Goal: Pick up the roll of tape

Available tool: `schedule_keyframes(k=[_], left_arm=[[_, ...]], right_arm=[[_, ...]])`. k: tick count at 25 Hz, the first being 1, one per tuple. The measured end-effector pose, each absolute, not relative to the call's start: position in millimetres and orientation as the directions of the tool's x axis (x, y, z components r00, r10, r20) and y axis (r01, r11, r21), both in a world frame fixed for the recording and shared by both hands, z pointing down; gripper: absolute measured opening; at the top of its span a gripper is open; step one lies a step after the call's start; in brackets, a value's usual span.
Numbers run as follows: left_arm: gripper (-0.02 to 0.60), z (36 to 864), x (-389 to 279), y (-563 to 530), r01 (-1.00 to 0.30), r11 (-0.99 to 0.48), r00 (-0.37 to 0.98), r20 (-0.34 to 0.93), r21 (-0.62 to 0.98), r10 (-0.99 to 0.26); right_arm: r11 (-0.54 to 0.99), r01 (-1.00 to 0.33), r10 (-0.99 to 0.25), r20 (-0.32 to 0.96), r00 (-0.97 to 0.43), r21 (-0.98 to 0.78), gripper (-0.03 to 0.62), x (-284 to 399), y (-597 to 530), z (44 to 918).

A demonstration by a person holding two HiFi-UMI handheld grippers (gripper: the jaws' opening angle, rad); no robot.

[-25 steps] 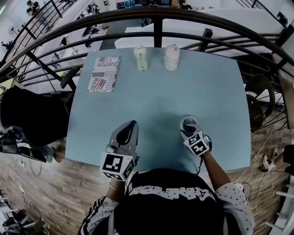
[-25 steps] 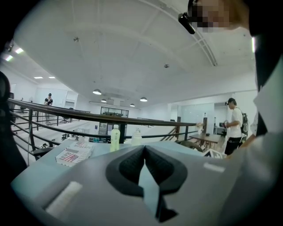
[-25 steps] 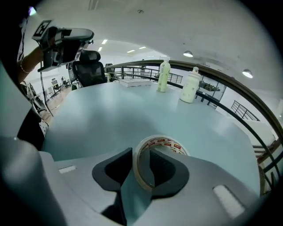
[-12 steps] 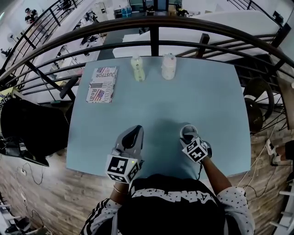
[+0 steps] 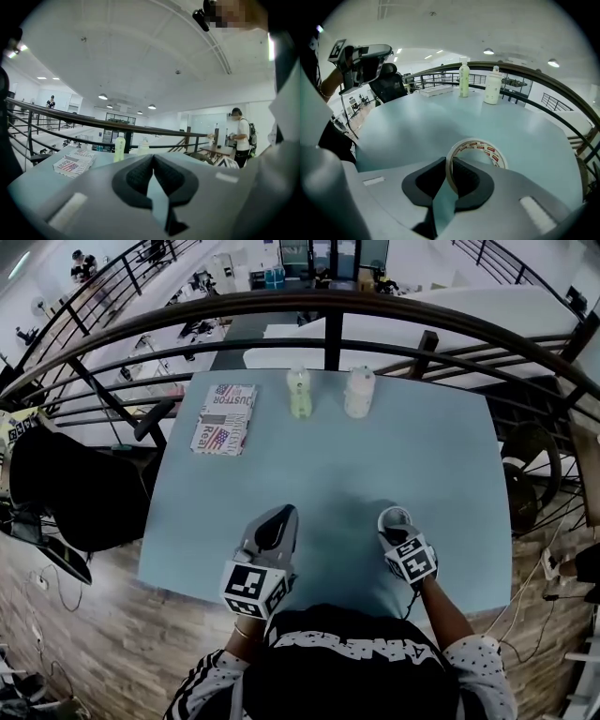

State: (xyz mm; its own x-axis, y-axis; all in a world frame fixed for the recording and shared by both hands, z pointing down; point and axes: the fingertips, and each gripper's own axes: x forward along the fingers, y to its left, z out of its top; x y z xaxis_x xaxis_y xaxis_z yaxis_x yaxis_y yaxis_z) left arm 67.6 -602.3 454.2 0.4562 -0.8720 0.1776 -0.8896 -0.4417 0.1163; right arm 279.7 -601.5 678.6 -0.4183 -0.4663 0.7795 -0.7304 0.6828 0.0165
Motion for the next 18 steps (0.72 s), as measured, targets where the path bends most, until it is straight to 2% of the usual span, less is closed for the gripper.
schedule_keyframes(k=[18], left_arm=[[0.000, 441, 68, -583, -0.889, -0.448, 0.459, 0.172, 0.096, -0.872]], right_arm=[[0.612, -0.790, -0.649, 0.593, -0.477, 0.036, 0.052, 289, -602, 577]])
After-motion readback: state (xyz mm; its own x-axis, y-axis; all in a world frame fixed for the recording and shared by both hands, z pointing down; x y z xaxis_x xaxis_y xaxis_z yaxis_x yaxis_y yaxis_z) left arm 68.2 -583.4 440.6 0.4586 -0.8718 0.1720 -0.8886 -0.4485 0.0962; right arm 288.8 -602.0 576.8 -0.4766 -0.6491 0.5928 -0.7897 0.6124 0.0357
